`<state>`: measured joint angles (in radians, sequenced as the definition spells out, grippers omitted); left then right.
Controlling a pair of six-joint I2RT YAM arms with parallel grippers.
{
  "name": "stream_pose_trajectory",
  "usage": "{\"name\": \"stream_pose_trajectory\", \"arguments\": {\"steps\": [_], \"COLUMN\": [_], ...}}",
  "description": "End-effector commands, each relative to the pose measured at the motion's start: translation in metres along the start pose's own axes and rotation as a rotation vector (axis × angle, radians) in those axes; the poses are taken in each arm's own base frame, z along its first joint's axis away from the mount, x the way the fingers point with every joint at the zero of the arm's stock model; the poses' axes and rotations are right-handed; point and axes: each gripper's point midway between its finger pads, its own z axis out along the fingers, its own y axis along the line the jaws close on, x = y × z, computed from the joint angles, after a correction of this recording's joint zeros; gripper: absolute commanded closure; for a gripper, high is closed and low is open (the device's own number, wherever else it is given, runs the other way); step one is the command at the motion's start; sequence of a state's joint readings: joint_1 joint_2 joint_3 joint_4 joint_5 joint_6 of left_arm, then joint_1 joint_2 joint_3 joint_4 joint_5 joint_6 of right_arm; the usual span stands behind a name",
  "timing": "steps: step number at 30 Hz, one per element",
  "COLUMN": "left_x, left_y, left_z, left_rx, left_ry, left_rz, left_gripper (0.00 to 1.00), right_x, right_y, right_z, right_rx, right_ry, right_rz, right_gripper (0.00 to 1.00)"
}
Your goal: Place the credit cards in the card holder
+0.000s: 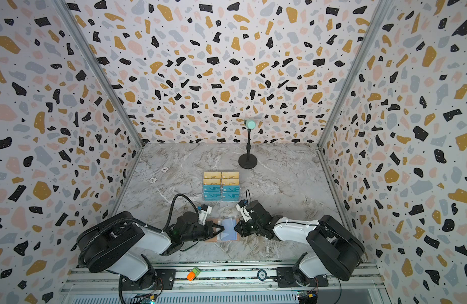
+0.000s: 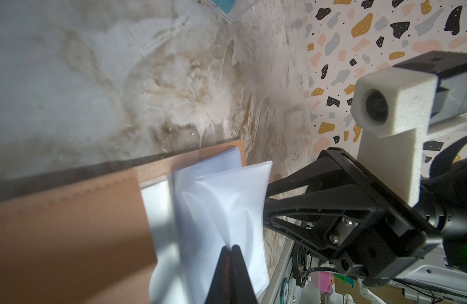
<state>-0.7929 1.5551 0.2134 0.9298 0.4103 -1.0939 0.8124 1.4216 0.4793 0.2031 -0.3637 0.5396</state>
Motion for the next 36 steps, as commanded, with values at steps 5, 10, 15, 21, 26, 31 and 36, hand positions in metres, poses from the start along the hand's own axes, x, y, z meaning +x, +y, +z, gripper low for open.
{"name": "stream_pose_trajectory", "arguments": {"steps": [5,10,15,21,26,31,36], "left_x": [-0.002,0.000,0.000,0.001,-0.001,-0.004,0.000], "left_y": [-0.012,-0.012,-0.012,-0.008,-0.012,-0.016,-0.002], "left_z": [-0.002,0.000,-0.002,-0.003,-0.003,-0.004,-0.008], "left_rx": [0.069,0.072,0.074,0.061,0.063,0.046,-0.078], "left_ry": [-0.012,-0.001,-0.003,-0.004,-0.007,-0.004,0.029], "left_rz": [0.017,0.015,0.010,0.004,0.005,0.008,0.005], "left_gripper": [1.00,1.00,1.00,0.91,0.67,0.55,0.51], "right_x": [0.000,-0.003,-0.002,-0.003,-0.008,-0.010,-0.015], "right_y": [0.011,0.019,0.025,0.025,0.028,0.030,0.036], "right_z": [0.004,0.006,0.009,0.010,0.010,0.010,0.011], "right_rx": [-0.036,-0.070,-0.088,-0.090,-0.097,-0.101,-0.113], "right_ry": [0.007,0.005,0.015,0.012,0.001,-0.006,-0.013], "right_rz": [-0.039,-0.055,-0.070,-0.073,-0.085,-0.093,-0.111], "right_gripper": [0.82,0.82,0.81,0.78,0.77,0.76,0.76]}}
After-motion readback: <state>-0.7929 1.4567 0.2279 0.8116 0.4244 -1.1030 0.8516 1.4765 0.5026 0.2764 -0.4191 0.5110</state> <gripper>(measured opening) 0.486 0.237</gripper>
